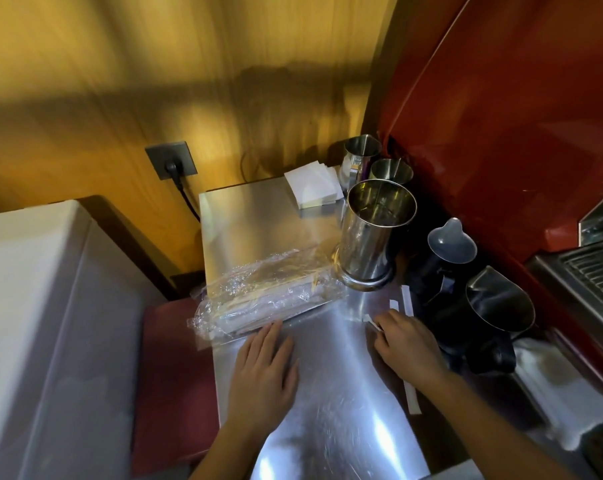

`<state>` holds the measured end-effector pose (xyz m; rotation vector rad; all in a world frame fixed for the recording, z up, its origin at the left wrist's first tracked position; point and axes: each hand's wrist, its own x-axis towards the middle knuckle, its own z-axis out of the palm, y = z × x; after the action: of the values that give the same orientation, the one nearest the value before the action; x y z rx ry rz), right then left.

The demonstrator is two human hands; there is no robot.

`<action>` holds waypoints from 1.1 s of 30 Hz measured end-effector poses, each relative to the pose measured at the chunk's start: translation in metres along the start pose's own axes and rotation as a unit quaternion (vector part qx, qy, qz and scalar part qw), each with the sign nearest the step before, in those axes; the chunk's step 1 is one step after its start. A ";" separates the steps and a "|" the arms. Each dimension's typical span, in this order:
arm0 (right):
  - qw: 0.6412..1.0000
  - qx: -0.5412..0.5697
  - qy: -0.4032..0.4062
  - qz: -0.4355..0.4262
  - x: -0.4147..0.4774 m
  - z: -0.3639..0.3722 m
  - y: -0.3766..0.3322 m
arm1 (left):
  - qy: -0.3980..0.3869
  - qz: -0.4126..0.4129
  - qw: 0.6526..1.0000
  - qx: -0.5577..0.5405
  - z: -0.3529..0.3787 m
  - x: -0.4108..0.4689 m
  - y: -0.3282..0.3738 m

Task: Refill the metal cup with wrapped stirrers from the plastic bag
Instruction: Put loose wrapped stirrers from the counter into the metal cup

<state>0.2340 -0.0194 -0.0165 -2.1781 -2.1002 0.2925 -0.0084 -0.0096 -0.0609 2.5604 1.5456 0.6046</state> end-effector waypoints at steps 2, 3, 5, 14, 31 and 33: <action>1.000 0.005 -0.007 0.007 -0.001 -0.001 0.001 | -0.010 -0.001 1.000 0.002 0.001 0.000 -0.001; 1.000 0.009 -0.010 0.012 -0.001 -0.002 0.001 | -0.016 -0.003 1.000 0.002 0.002 0.000 -0.001; 0.999 0.024 -0.006 0.035 -0.003 -0.004 0.002 | -0.018 -0.003 1.000 0.000 0.002 0.001 -0.002; 0.976 0.087 0.047 0.194 -0.004 -0.016 0.009 | -0.011 -0.013 1.000 -0.022 0.004 0.001 -0.003; 0.924 0.267 -0.067 0.264 0.020 -0.028 0.001 | -0.041 -0.024 0.998 -0.028 -0.009 0.003 0.003; 0.923 0.297 -0.037 0.241 0.020 -0.041 -0.005 | -0.045 -0.024 0.998 -0.033 -0.009 0.002 0.002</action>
<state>0.2382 0.0034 0.0236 -2.2471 -1.2159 0.9242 -0.0094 -0.0099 -0.0512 2.4599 1.5271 0.5170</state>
